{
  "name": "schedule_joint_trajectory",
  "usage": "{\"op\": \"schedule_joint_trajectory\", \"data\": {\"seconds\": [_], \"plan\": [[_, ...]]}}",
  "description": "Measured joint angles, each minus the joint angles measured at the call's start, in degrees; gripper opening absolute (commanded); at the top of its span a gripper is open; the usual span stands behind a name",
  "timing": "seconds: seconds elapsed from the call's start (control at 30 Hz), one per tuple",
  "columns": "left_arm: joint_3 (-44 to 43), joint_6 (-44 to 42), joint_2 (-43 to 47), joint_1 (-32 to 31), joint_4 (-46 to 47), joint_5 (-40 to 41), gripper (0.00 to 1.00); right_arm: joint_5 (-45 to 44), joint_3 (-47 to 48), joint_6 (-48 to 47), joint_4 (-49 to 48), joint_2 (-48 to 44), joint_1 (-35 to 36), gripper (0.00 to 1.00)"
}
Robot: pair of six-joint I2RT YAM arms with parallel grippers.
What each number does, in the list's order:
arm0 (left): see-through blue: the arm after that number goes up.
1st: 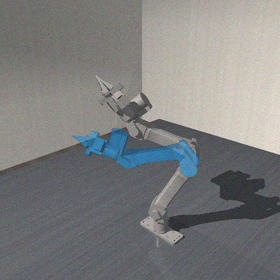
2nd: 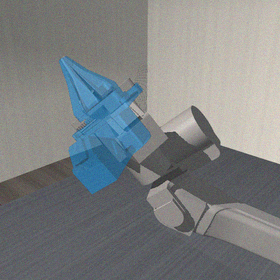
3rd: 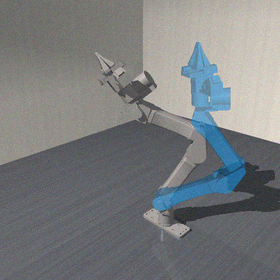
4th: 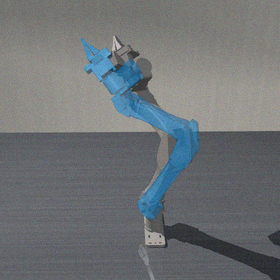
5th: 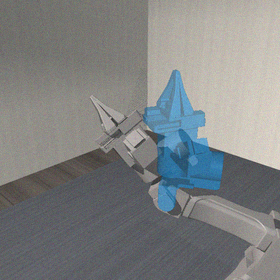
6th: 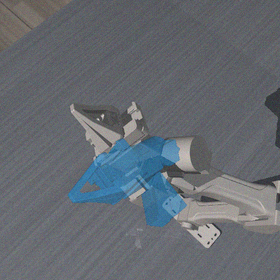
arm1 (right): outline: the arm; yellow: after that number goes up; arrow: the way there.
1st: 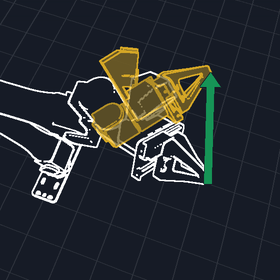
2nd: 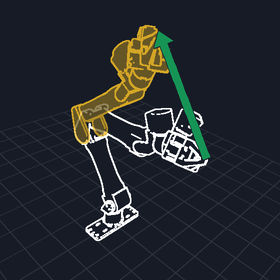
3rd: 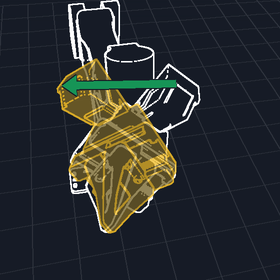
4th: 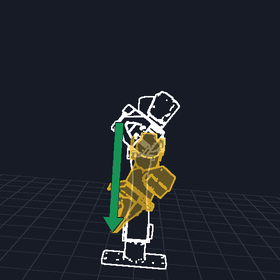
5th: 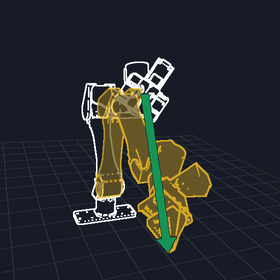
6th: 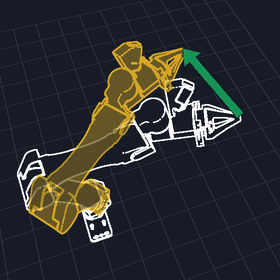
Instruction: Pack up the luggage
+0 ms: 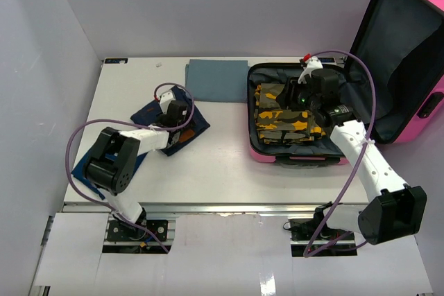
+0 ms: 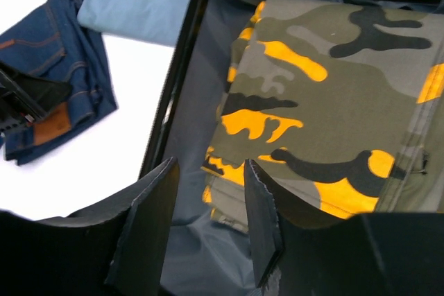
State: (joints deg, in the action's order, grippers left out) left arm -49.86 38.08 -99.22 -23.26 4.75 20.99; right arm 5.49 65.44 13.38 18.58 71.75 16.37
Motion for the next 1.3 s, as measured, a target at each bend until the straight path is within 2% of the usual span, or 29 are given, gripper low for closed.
{"op": "schedule_joint_trajectory", "data": {"seconds": [0.23,0.53,0.67,0.83,0.9,1.1,1.2,1.3], "plan": [[9.1,5.6,9.1,-8.1,-1.2,1.7,0.75,-0.2,0.0,-0.1,3.0,-5.0,3.1,0.54],[13.8,12.8,14.7,-14.7,-3.5,5.2,0.77,2.9,-1.6,-0.8,4.0,-7.4,5.4,0.69],[12.4,13.6,18.9,-15.7,-12.9,4.8,0.81,2.9,0.9,-1.6,4.0,-2.3,11.7,0.75],[3.7,15.3,26.9,-15.8,-27.2,7.5,0.9,0.2,9.9,-2.0,4.9,8.3,21.6,0.81],[-0.5,15.6,30.7,-15.5,-29.2,9.0,0.95,-1.6,13.0,-1.9,4.8,11.8,24.4,0.83],[-4.7,15.8,40.5,-12.9,-30.9,12.2,0.96,-6.9,18.1,-0.1,4.9,21.8,31.1,0.87],[-1.7,15.2,41.2,-6.8,-29.9,10.6,0.96,-9.3,21.3,0.1,5.3,28.4,33.1,0.9],[2.6,14.1,39.8,2.9,-30.3,6.2,0.96,-10.3,24.3,0.1,5.3,34.6,34.1,0.92]]}}
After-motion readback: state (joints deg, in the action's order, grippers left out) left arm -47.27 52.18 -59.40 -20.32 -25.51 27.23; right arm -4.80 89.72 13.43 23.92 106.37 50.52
